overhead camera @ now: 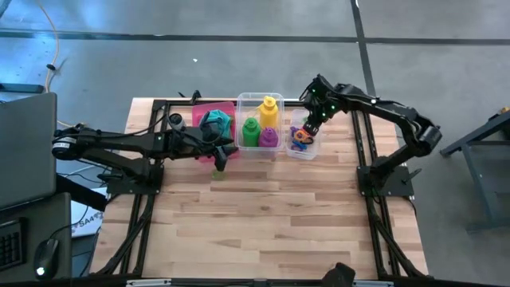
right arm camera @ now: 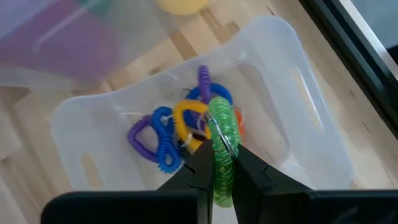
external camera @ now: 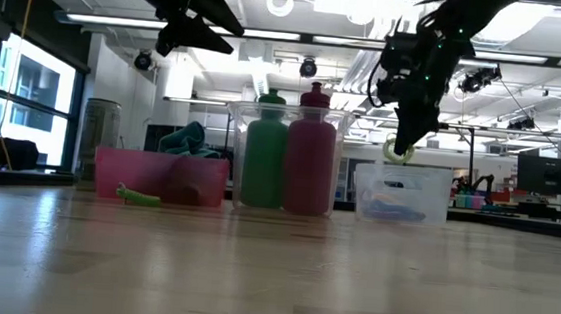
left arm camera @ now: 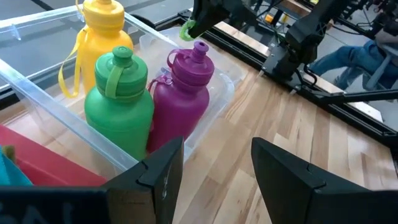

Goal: Pick & Place Sports Items
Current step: Put the bottom green spring keychain into the right transparent bin, then put the green spring keychain into the right transparent bin

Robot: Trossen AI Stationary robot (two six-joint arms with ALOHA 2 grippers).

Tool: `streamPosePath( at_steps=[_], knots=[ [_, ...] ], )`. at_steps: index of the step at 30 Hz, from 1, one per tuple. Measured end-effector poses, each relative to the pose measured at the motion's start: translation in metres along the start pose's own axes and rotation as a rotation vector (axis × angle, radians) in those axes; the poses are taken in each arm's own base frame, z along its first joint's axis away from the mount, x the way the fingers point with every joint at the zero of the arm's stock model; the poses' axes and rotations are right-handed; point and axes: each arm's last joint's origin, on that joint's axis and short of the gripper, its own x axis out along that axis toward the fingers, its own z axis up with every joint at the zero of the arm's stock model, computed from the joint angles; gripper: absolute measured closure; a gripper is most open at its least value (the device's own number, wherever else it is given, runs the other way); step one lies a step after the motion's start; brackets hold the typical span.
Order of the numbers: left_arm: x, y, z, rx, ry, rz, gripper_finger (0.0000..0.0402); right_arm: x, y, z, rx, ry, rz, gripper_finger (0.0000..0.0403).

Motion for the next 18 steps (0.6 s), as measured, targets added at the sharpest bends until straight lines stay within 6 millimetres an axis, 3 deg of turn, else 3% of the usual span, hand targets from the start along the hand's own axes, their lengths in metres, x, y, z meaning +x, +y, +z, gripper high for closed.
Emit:
streamPosePath(
  at_steps=[7,18],
  knots=[
    [0.0,0.0,0.0,-0.016,0.0,0.0,0.0216,0.005,-0.012,0.0,0.046,0.014,-0.015,0.0346],
    [0.0,0.0,0.0,-0.021,0.0,0.0,0.0216,0.005,-0.013,0.0,0.067,0.011,-0.018,0.03]
  ],
)
